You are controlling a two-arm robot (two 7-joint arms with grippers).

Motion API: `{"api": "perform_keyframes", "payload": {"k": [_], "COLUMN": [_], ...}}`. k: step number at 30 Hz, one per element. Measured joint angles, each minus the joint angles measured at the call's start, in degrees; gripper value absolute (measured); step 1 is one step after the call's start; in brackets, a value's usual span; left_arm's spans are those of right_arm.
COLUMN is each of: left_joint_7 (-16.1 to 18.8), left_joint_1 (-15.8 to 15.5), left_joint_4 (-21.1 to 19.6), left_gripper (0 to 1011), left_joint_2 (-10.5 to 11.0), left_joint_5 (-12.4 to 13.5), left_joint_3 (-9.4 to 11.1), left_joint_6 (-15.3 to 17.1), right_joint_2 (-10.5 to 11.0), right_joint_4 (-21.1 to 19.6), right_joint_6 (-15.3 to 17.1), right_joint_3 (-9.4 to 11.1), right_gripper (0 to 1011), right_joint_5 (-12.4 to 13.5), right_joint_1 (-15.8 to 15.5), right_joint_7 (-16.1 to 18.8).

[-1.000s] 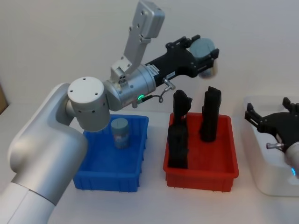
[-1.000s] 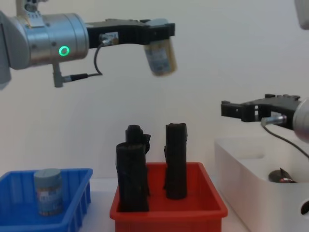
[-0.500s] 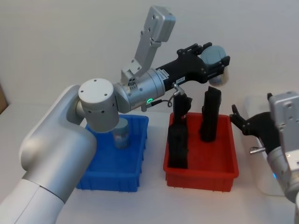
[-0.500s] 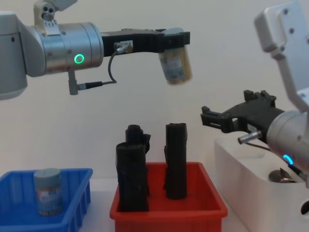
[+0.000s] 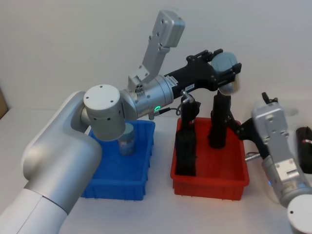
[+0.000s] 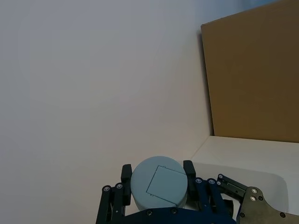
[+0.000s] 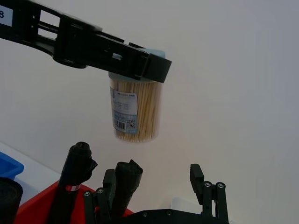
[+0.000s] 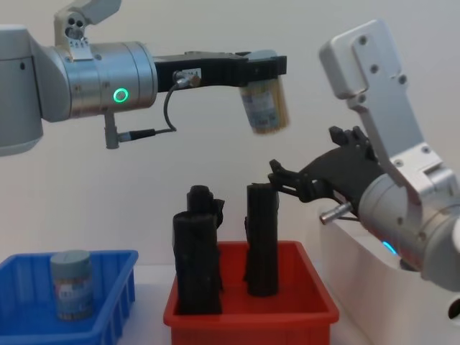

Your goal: Pick the cotton swabs from the blue box and place them into the white box.

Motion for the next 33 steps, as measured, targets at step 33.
{"api": "perform_keyframes", "payload": {"k": [33], "left_joint_7": [1.04], "left_joint_1": [1.58], "left_joint_4": [-0.46], "left_gripper": [671], "left_joint_2": [1.05], "left_joint_5": [-1.26], "left_joint_3": [0.25], "left_joint_6": [-0.43], "right_joint_2": [-2.34], "right_joint_4": [1.53], "right_joint_6": [1.54], "right_joint_3": [-1.9], "right_gripper": [1002], "right_joint_5": [-2.05], "right_joint_1": [1.62], "right_joint_7": [-0.13]}}
